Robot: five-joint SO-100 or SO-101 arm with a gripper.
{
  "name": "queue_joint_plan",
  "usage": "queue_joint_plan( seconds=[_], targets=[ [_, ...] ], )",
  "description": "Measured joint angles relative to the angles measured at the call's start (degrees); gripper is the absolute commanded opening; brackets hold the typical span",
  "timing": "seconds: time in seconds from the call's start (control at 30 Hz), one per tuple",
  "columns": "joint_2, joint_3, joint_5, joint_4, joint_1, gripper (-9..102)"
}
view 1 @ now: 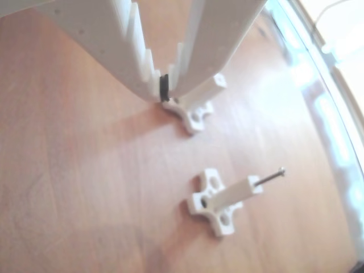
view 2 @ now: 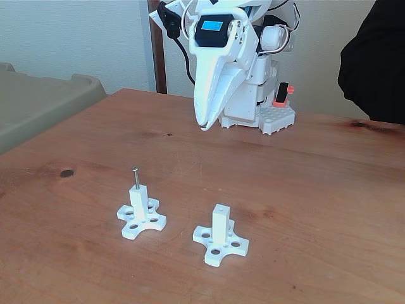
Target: Grab the screw and set it in the hole.
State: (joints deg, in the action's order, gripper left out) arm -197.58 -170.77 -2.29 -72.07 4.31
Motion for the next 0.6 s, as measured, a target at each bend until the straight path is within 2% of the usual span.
queue_joint_plan(
  seconds=[0.6],
  targets=[
    [0.00, 0.00, 0.53, -0.35, -0.62, -4]
  ],
)
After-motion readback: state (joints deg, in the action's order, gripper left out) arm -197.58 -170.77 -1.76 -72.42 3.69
